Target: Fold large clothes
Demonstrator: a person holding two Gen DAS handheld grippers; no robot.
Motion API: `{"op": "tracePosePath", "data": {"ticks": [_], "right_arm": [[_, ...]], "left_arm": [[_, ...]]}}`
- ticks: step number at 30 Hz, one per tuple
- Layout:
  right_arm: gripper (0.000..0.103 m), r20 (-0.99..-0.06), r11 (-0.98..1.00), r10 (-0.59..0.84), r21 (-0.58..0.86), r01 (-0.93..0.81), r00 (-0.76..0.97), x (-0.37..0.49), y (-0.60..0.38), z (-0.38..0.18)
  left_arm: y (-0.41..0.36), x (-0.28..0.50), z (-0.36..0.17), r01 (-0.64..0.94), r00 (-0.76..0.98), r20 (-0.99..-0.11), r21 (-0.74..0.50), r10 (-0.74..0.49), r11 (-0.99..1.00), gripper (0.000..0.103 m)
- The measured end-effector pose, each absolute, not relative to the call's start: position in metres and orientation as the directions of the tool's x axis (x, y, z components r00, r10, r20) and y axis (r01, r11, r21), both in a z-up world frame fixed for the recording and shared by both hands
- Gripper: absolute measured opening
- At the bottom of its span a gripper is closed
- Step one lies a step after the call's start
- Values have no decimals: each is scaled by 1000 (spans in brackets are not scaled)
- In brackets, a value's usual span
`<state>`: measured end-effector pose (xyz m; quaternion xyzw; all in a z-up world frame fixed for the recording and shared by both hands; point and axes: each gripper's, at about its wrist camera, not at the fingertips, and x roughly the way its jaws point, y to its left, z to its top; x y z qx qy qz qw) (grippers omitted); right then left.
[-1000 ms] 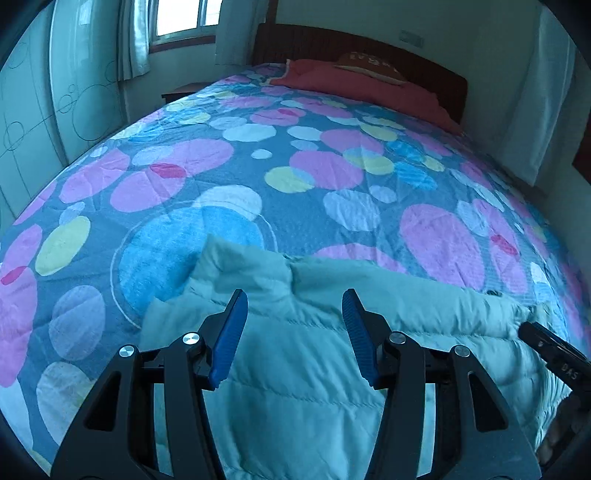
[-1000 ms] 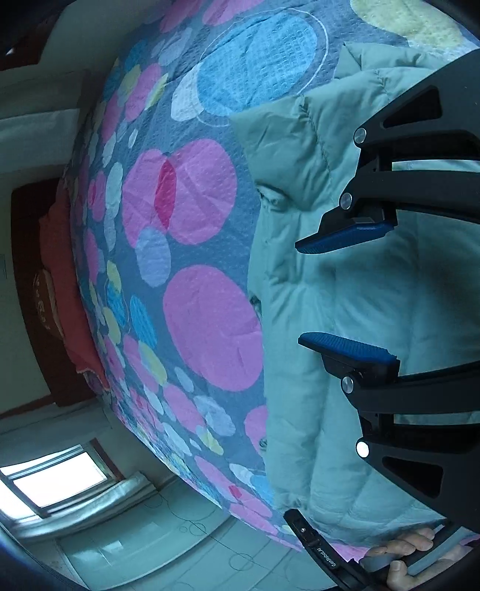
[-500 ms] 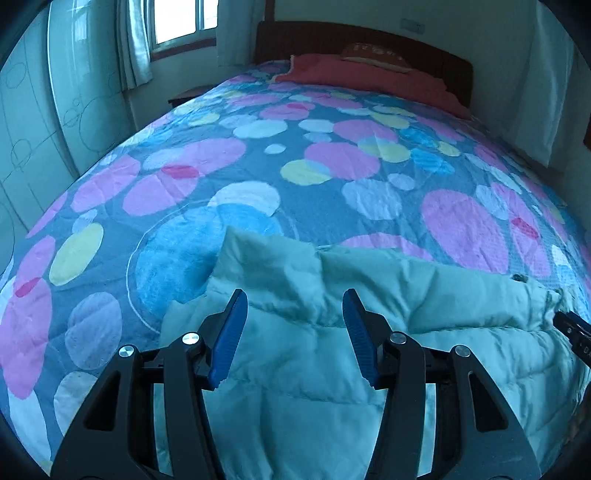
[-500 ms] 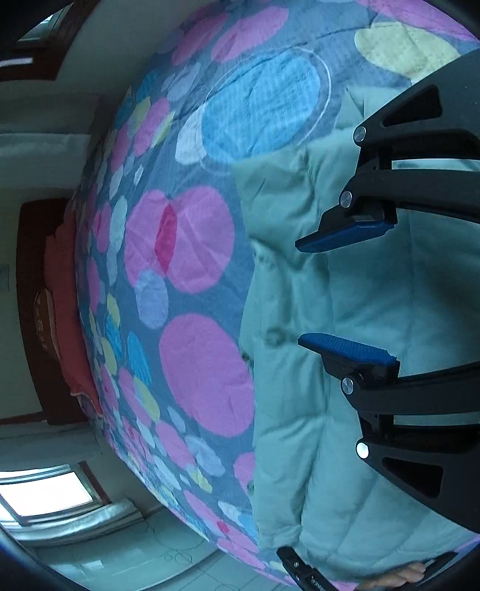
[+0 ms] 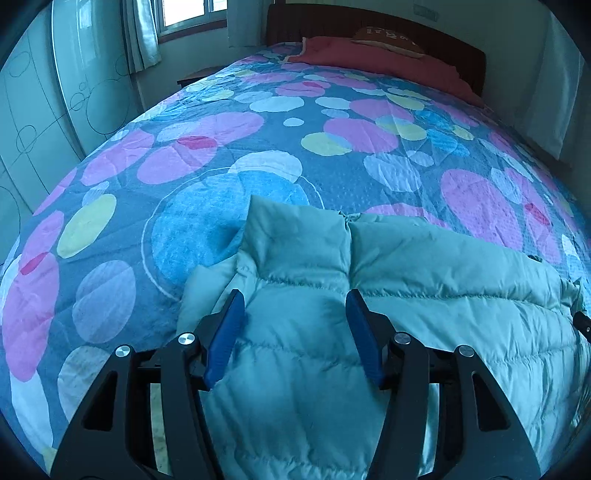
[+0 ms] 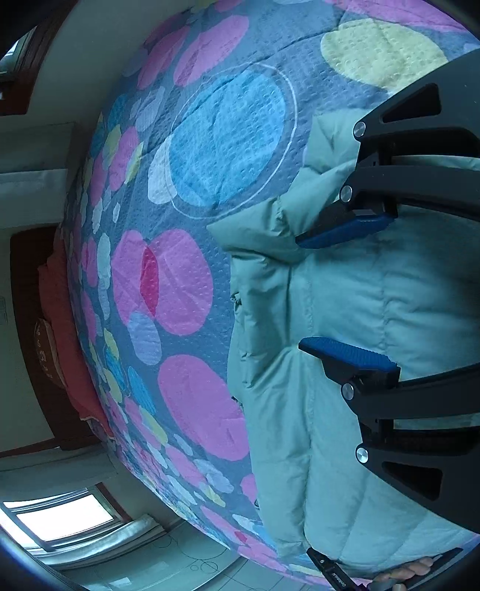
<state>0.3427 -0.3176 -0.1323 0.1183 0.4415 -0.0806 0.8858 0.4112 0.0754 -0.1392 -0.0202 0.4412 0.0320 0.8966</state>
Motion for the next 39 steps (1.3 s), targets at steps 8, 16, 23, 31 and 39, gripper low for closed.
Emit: {"op": "tracePosePath", "data": {"ticks": [8, 16, 23, 31, 39], "right_arm": [[57, -787, 933, -36, 195, 303, 616, 263, -340, -113], [57, -805, 876, 13, 296, 382, 593, 181, -360, -127], [57, -789, 795, 138, 449, 408, 599, 148, -354, -152], [57, -756, 746, 164, 516, 422, 634, 166, -346, -156], [57, -739, 710, 174, 552, 437, 651, 166, -352, -161]], "left_arm": [[103, 330, -129, -120, 632, -773, -38, 46, 992, 62], [145, 243, -144, -215, 592, -806, -182, -20, 959, 71], [147, 223, -162, -252, 562, -822, -269, -86, 930, 71], [147, 238, -166, -285, 586, -797, -373, -147, 883, 74], [157, 227, -164, -340, 599, -769, -497, -224, 798, 75]]}}
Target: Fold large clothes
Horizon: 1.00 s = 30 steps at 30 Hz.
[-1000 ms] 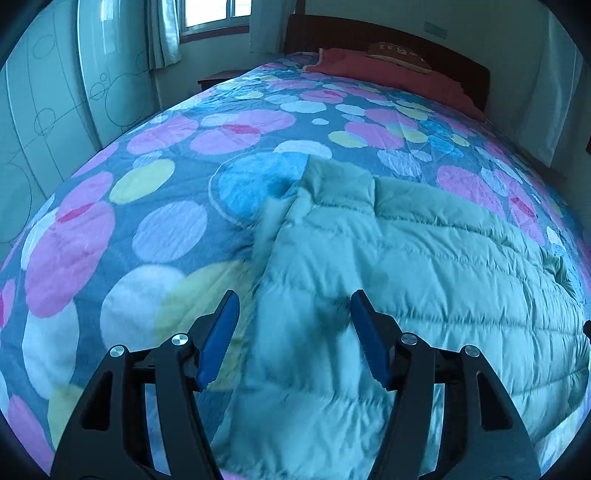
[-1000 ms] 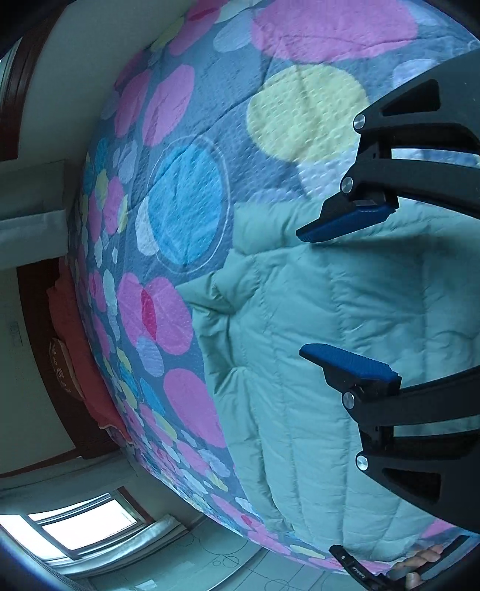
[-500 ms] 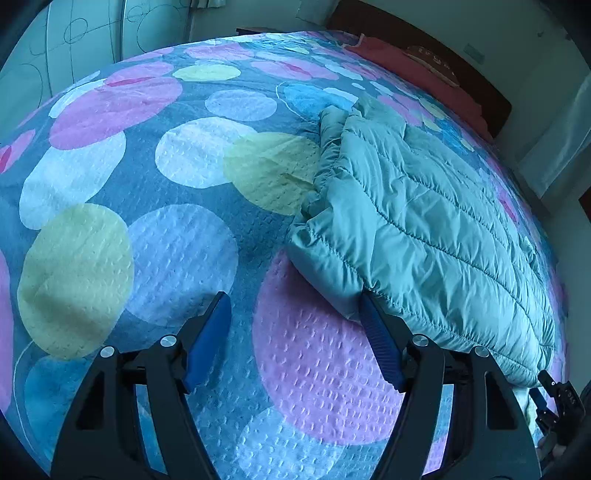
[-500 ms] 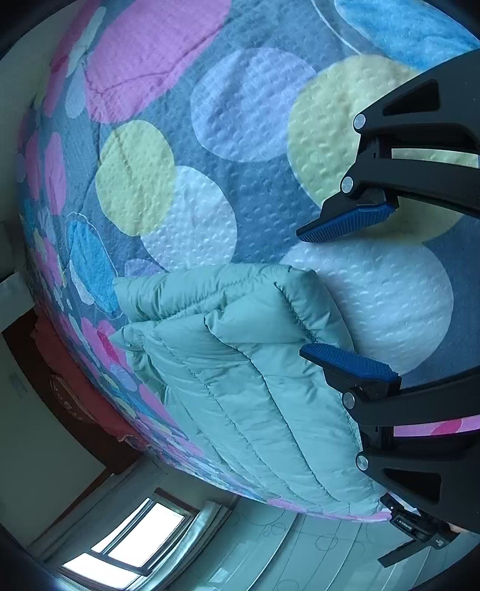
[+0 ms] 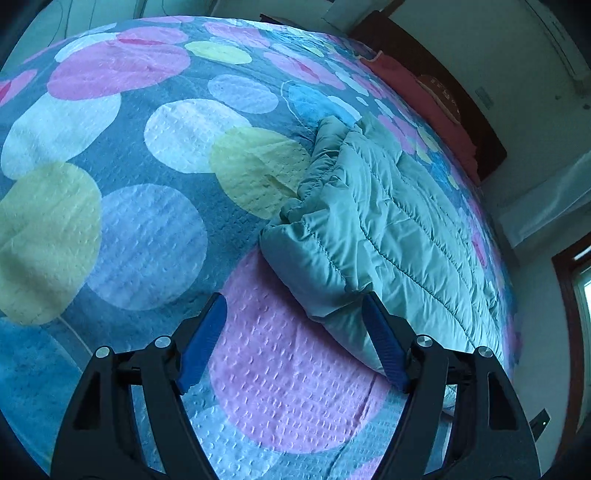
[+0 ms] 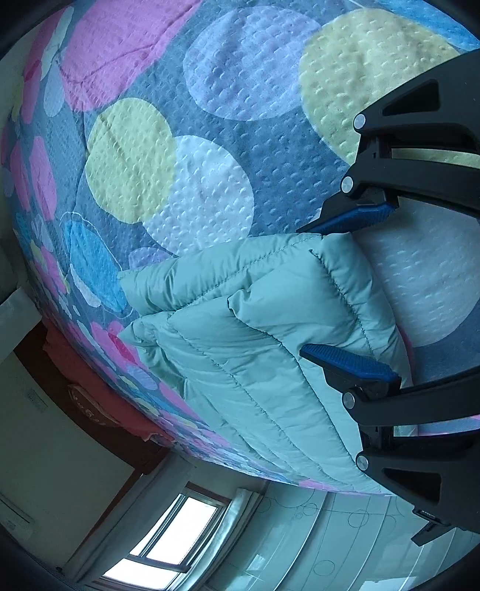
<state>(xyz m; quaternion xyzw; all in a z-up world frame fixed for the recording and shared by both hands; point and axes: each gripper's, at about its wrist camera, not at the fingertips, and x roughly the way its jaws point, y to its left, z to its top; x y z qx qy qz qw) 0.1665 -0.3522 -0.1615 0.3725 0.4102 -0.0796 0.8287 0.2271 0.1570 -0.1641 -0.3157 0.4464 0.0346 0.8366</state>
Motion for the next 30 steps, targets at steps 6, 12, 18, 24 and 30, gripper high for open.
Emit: {"op": "tracePosePath", "data": {"ticks": [6, 12, 18, 24, 30], "right_arm": [[60, -745, 729, 159, 531, 432, 648, 165, -348, -163], [60, -741, 717, 138, 532, 449, 657, 170, -348, -165], [42, -731, 698, 117, 542, 468, 672, 170, -348, -168], [21, -705, 683, 154, 582, 441, 692, 169, -347, -168], [19, -697, 685, 169, 591, 426, 697, 154, -345, -160]], "left_arm": [[160, 242, -166, -356, 620, -757, -506, -207, 785, 77], [160, 253, -166, -402, 628, -759, -508, -174, 762, 68], [156, 254, -172, -398, 628, -749, -543, -212, 740, 26], [148, 249, -161, -355, 644, -738, -522, -203, 776, 10], [151, 230, -156, -342, 638, -744, -505, -199, 793, 9]]}}
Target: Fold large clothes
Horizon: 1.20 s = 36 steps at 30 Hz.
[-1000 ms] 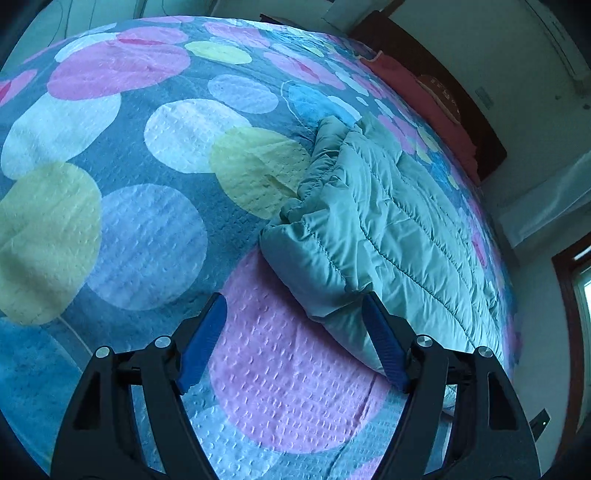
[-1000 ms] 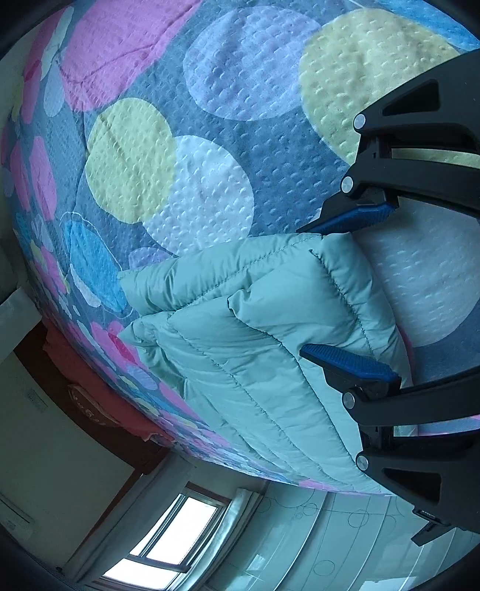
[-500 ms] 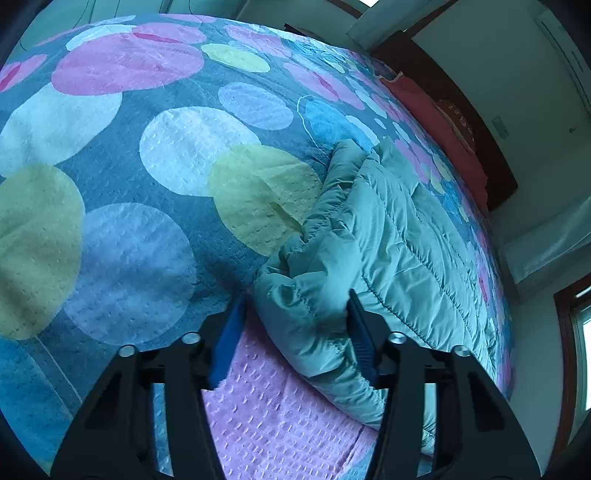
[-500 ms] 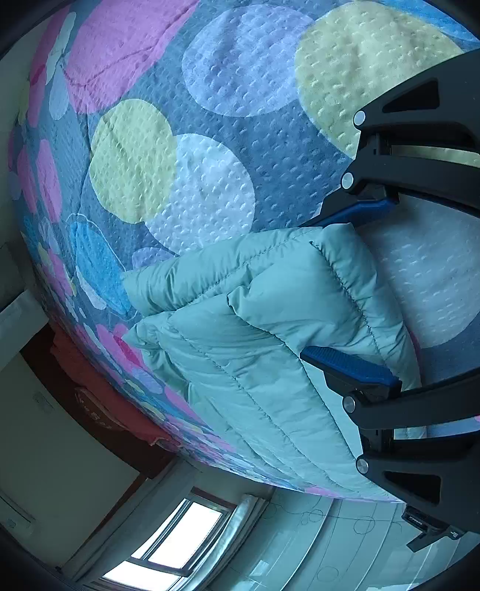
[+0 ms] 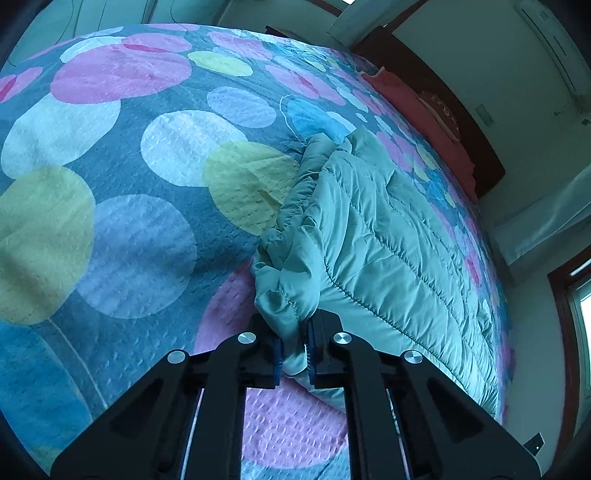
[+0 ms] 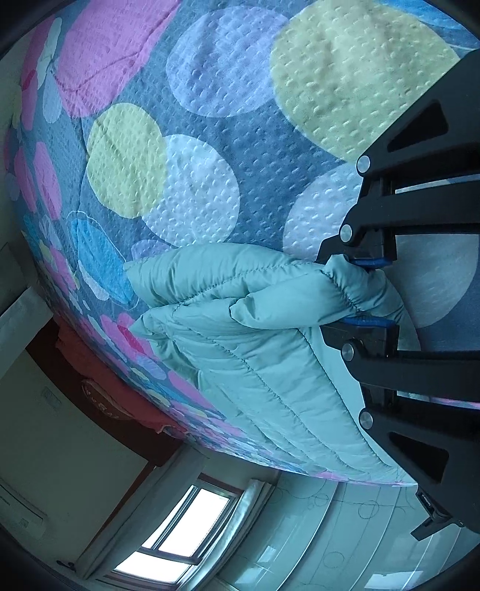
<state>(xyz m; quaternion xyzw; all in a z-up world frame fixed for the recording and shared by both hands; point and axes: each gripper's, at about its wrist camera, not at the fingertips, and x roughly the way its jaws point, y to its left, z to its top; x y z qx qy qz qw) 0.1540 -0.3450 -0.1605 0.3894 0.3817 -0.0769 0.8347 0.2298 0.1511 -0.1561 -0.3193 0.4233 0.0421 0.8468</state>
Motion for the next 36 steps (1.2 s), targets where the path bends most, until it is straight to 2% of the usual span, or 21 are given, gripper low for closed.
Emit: {"op": "tracePosePath", "data": {"ticks": [22, 32, 36], "right_arm": [[19, -708, 701, 229, 596, 391, 668, 23, -329, -157], [19, -710, 696, 239, 601, 393, 663, -1, -323, -158], [24, -713, 696, 244, 601, 393, 657, 0, -324, -158]], "left_arm": [[172, 90, -155, -349, 602, -777, -463, -184, 815, 9], [175, 68, -154, -329, 598, -777, -461, -196, 824, 9], [176, 67, -154, -333, 591, -784, -452, -190, 828, 15]]}}
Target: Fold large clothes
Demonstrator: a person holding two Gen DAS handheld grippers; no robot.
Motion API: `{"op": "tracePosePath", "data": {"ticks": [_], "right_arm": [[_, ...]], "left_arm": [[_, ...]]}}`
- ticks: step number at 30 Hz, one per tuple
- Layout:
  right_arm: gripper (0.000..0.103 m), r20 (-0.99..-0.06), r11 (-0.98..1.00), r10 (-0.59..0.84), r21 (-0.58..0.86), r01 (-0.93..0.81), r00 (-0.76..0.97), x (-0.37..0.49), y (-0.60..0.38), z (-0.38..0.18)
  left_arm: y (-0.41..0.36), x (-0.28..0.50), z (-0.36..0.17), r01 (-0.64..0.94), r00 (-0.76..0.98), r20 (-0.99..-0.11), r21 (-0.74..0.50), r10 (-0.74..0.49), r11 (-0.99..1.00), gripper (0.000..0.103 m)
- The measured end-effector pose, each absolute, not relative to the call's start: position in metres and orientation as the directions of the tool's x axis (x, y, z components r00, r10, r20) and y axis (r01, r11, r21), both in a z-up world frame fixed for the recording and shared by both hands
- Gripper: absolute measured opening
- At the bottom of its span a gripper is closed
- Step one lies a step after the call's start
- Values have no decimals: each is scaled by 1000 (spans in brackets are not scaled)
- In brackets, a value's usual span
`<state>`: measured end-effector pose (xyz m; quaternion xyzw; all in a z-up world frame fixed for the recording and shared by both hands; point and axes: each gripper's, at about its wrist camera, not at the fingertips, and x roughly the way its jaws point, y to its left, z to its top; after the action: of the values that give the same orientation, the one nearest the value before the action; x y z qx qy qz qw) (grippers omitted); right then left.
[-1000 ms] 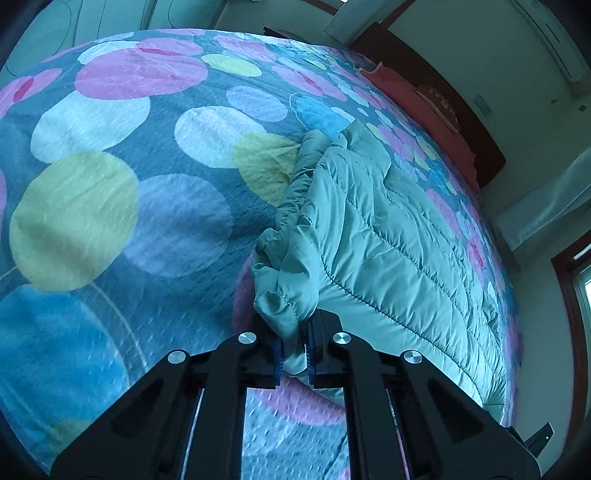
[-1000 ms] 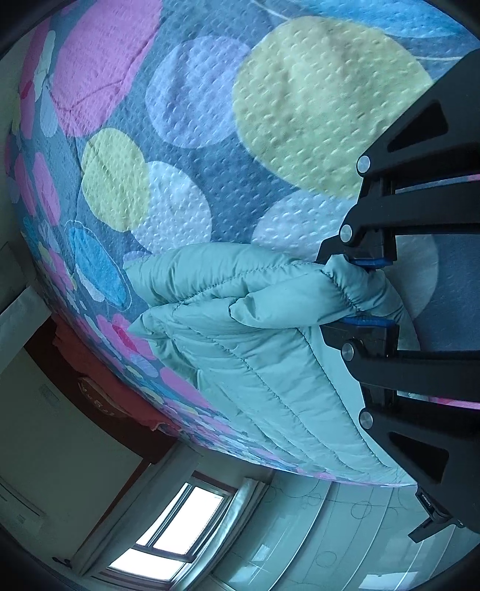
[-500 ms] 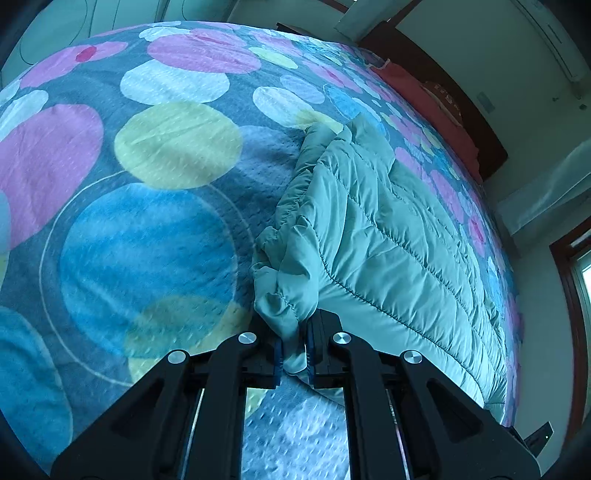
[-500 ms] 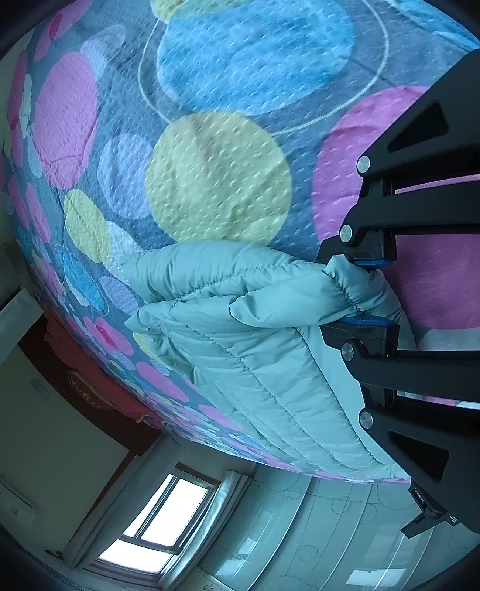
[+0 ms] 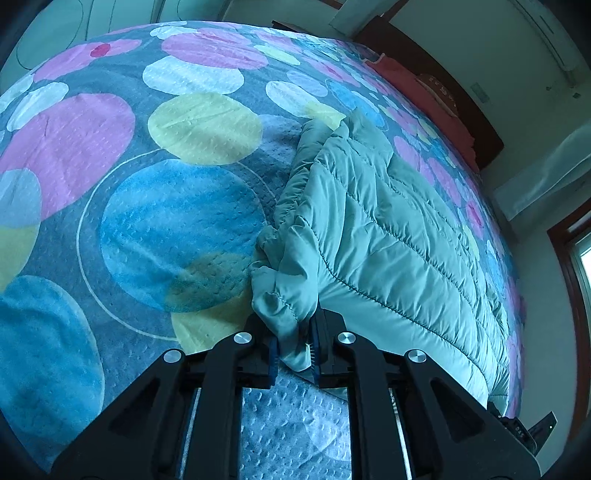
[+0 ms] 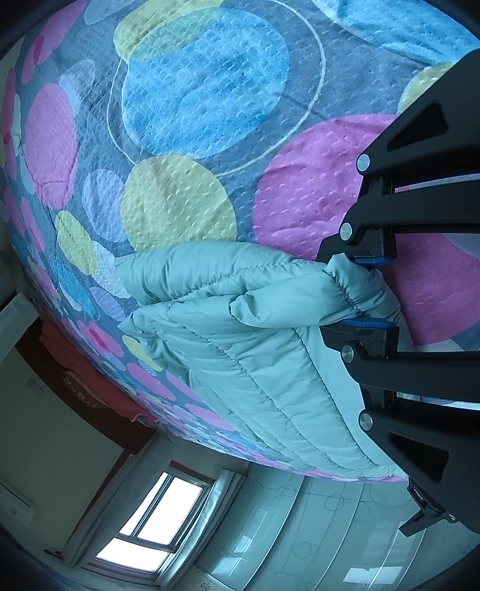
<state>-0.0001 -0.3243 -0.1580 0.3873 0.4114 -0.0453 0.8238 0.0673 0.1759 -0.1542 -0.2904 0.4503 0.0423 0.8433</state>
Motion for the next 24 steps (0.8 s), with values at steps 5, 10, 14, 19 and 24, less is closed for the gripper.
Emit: {"op": "tracePosePath", "data": {"ticks": [5, 10, 14, 19, 24], "right_arm": [[36, -722, 694, 223, 589, 414, 654, -1, -330, -155], [43, -731, 711, 185, 561, 424, 657, -18, -345, -150], [43, -737, 718, 157, 542, 436, 657, -27, -354, -143], [43, -755, 760, 60, 458, 461, 653, -34, -364, -127], [43, -764, 831, -18, 348, 435, 645, -26, -351, -107]], "left_arm": [[177, 64, -147, -321, 582, -801, -384, -139, 866, 39], [189, 59, -144, -307, 577, -810, -333, -103, 892, 51], [201, 55, -139, -310, 577, -813, -300, -73, 902, 53], [205, 55, -126, -294, 585, -811, -201, 10, 934, 53], [202, 56, -102, -262, 635, -769, -125, 74, 957, 52]]}}
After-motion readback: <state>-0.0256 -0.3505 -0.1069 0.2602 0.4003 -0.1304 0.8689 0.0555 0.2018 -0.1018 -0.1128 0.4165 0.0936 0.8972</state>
